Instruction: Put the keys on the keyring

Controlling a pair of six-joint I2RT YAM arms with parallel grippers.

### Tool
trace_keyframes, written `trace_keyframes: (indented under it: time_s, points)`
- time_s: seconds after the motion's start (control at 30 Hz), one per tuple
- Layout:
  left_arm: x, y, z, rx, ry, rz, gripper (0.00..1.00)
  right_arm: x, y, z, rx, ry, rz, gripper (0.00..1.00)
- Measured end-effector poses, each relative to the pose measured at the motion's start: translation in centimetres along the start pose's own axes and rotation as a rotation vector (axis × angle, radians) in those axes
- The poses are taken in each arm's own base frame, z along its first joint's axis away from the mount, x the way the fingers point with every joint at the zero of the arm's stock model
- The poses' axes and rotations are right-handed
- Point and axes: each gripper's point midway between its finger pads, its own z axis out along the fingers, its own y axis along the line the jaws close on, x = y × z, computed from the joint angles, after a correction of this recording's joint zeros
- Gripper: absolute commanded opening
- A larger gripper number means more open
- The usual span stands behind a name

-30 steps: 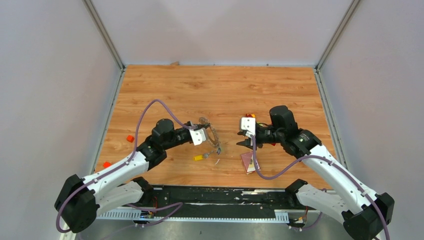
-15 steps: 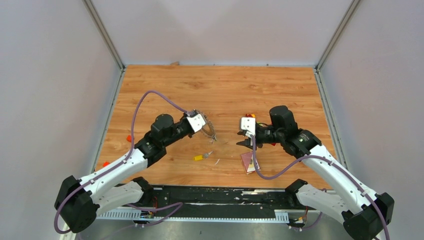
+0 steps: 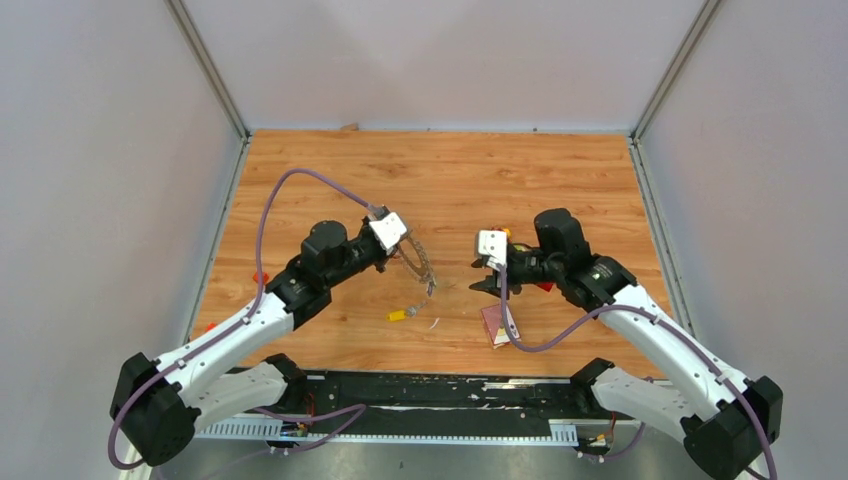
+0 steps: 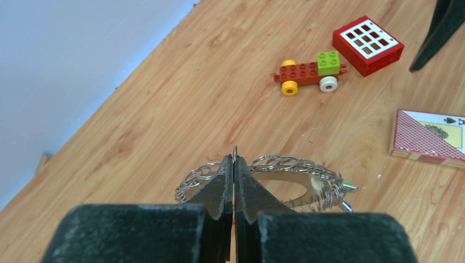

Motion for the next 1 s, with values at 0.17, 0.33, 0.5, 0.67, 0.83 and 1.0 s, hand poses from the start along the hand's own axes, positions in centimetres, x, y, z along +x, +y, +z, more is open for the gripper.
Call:
trace_keyframes:
  time_s: [0.17,0.33,0.5,0.67,0.83,1.0]
  points:
    - [-0.5,2.6,-0.3,-0.076,0.02,-0.047,0.0,1.6,-0.2,1.6,-0.04,0.039,0.06,0.45]
    - [-0.3,5.6,-0.9,-0.174,0.064,-0.091,0.0,3.2,0.2,3.3,-0.098,0.081,0.103,0.48]
    - [0.7,8.9,-2.0,-0.277,0.106,-0.142,0.0,3.1,1.8,5.8,-0.187,0.094,0.054,0.44]
    - [2.0,11.6,-3.4,-0.352,0.123,-0.215,0.0,3.6,3.0,9.2,-0.285,0.117,0.006,0.42]
    - [1.9,13.4,-5.1,-0.412,0.106,-0.253,0.0,5.0,3.4,12.7,-0.357,0.158,-0.042,0.41]
    - [0.9,13.5,-5.9,-0.422,0.076,-0.251,0.0,7.0,4.0,16.0,-0.416,0.222,-0.088,0.4]
